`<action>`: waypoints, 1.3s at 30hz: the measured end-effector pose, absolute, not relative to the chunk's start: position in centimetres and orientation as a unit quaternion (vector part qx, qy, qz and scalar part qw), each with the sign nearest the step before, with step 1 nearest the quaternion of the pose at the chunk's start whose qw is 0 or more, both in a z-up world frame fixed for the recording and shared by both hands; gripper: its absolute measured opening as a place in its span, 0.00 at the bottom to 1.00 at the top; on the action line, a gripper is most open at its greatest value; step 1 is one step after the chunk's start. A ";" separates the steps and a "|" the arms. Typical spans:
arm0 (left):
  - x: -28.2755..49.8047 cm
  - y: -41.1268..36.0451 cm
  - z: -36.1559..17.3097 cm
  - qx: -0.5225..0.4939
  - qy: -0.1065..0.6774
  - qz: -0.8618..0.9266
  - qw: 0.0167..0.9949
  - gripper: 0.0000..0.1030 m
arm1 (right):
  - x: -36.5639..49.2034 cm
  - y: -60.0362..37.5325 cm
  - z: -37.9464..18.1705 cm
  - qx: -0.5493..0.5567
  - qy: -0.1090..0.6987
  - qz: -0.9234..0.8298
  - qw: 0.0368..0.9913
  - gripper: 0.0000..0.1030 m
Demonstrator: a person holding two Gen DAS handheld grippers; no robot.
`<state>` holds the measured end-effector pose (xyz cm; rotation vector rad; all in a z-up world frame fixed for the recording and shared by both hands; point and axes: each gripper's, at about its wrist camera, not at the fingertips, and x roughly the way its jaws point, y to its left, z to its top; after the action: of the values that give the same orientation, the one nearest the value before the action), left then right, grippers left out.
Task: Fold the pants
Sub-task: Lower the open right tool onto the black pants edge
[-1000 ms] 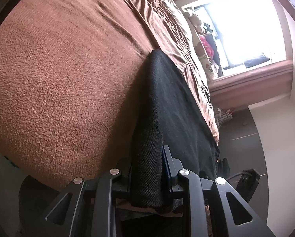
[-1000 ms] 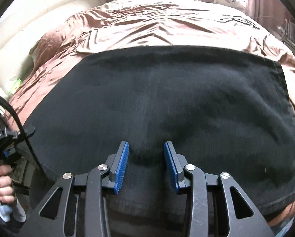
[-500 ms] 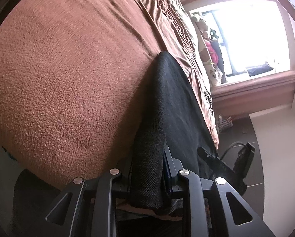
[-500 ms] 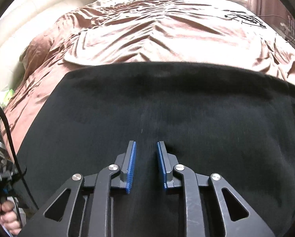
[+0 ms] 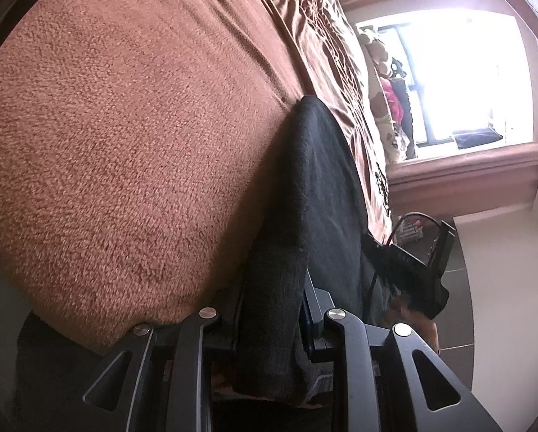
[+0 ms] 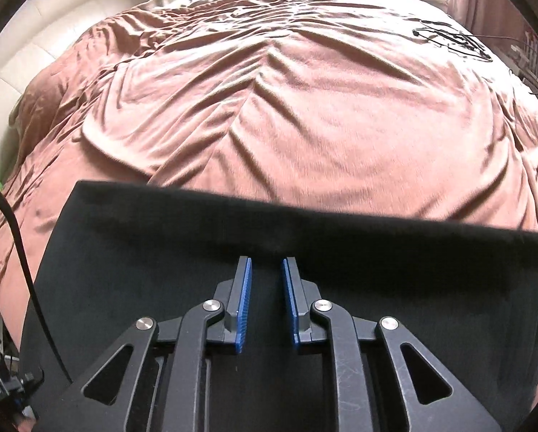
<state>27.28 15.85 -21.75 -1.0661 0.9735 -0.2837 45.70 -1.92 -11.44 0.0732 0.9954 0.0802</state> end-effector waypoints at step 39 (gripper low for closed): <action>31.4 11.5 -11.6 -0.432 0.417 -0.198 0.775 0.15 | 28.6 -4.8 -12.1 0.125 0.470 0.126 0.864 0.14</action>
<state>31.45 11.51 -11.63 -0.9347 0.9019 -0.4281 28.59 -4.85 -12.14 0.2627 0.9857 0.2650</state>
